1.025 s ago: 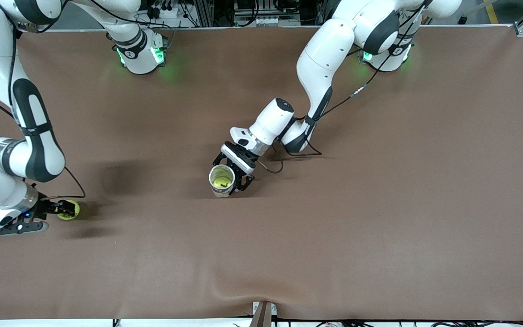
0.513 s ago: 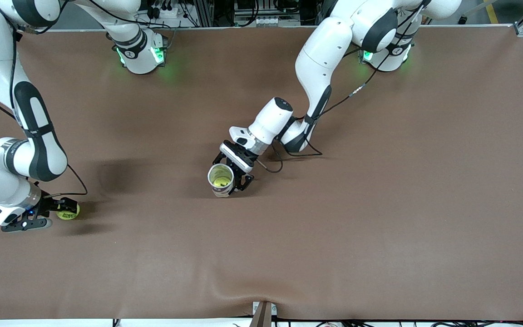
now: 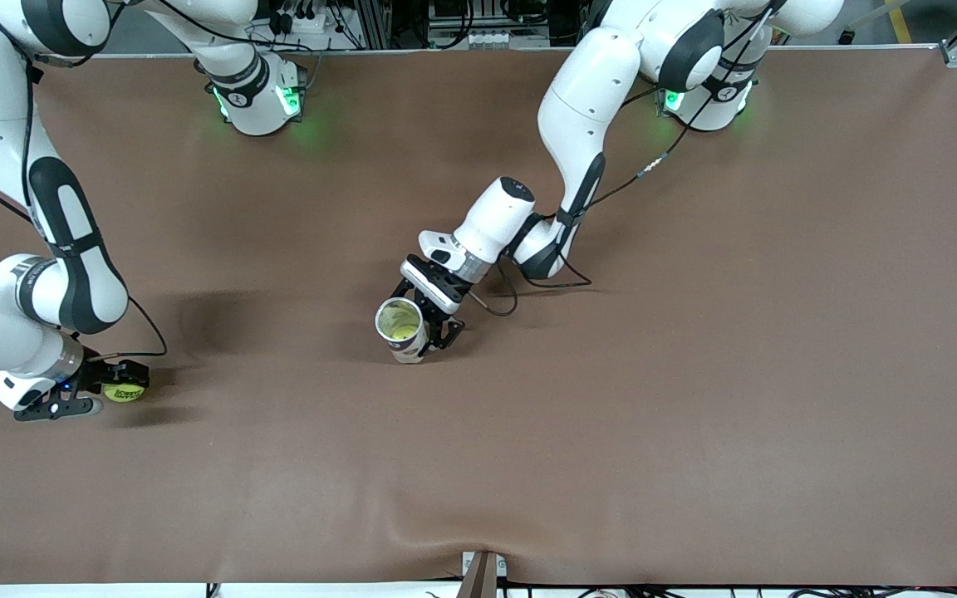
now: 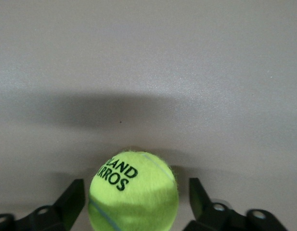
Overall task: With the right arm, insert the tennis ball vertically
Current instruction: 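Grasp the Roland Garros ball with the right gripper, then carry the ball to the can opening with the right gripper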
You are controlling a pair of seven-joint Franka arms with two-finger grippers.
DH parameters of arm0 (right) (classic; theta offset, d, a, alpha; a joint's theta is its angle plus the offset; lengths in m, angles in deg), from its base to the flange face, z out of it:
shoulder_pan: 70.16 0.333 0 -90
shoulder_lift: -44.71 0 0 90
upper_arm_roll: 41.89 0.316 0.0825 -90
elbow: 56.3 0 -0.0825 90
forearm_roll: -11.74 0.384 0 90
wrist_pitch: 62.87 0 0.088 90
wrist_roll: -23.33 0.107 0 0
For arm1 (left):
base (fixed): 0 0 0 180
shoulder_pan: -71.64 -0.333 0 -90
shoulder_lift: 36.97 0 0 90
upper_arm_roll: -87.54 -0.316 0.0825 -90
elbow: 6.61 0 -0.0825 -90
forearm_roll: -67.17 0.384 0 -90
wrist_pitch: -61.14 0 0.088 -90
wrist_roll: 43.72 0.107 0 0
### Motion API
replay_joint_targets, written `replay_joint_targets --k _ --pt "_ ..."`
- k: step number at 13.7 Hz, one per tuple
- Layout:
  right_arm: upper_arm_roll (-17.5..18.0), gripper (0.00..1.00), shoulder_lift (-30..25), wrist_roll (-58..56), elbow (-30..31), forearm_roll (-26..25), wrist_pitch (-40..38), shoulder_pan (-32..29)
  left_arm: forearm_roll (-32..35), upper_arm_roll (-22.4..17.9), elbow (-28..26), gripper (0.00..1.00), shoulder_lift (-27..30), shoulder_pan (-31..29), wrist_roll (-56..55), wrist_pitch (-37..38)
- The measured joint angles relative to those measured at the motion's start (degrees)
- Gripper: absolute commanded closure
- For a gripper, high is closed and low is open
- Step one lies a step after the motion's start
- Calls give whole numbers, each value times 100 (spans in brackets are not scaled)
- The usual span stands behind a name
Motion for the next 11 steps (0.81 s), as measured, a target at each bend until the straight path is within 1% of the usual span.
replay_joint_targets --k 1,2,3,5,7,9,11 --pt "2 86 0 -1 0 1 0 0 0 -9 1 13 0 3 2 3" --pt "6 96 -3 -1 -5 1 5 0 0 -31 2 13 0 11 7 4" --pt "13 100 -12 -1 -11 4 4 0 0 -84 2 13 0 39 11 15" --pt "52 100 -36 -3 -40 4 -19 13 0 -191 3 13 0 100 11 56" --pt "141 100 -196 -1 -168 5 -361 32 0 -257 9 13 0 142 11 91" --pt "314 100 -558 194 -367 12 -973 74 0 -283 14 13 0 165 11 107" --pt "404 100 -963 572 -620 14 -1823 259 0 -293 16 13 0 179 11 114"
